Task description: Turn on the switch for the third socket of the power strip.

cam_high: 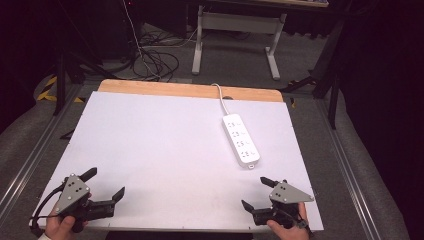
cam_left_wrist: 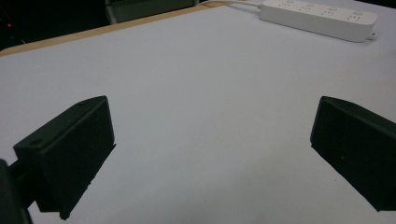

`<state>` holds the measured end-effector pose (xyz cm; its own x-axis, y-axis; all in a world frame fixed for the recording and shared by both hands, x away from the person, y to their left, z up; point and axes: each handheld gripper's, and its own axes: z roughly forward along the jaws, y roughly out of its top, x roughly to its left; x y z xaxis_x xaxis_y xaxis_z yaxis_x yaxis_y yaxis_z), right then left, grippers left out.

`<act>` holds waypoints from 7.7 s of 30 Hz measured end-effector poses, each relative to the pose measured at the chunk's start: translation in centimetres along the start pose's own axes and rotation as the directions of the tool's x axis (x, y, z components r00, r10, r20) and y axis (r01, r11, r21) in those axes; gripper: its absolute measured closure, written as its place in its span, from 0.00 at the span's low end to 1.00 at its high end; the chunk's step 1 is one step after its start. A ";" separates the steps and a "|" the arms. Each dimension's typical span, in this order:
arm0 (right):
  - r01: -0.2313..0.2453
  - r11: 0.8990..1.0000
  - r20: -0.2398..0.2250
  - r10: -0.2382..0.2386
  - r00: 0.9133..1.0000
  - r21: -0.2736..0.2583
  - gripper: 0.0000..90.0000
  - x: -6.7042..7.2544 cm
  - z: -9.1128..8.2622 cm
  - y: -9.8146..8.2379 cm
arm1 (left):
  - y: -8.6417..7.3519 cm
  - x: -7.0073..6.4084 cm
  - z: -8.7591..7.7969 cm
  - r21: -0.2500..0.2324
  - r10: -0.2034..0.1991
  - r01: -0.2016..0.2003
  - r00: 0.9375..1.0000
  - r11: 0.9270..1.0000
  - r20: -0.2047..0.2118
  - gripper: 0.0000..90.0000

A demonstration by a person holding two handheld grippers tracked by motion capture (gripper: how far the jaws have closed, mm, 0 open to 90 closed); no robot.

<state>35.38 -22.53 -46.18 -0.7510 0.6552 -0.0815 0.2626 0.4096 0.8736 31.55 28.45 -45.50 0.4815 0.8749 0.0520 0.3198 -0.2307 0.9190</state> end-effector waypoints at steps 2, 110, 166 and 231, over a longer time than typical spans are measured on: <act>0.000 1.000 0.001 0.000 1.000 -0.002 0.08 0.0 0.0 0.0 | 0.0 0.0 0.0 0.001 -0.007 0.007 1.000 1.000 -0.002 0.00; -0.087 0.992 0.070 0.081 0.994 0.090 1.00 -9.3 6.0 12.2 | -0.6 -0.3 -0.7 0.028 0.020 -0.018 0.998 0.999 -0.059 0.00; -0.210 0.889 0.187 0.144 0.972 0.406 1.00 -13.4 13.1 8.6 | -0.6 -0.2 -0.5 0.040 0.017 -0.014 0.998 0.999 -0.055 0.00; -0.194 0.940 0.254 0.122 0.959 0.279 1.00 -12.5 12.1 10.1 | -0.6 -0.2 -0.4 0.045 0.017 -0.015 0.998 0.999 -0.053 0.00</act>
<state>54.76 -18.88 -42.11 -0.5346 0.8400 -0.0932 0.5617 0.4355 0.7034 30.95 28.55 -45.88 0.4429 0.8922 0.0884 0.3489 -0.2624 0.8997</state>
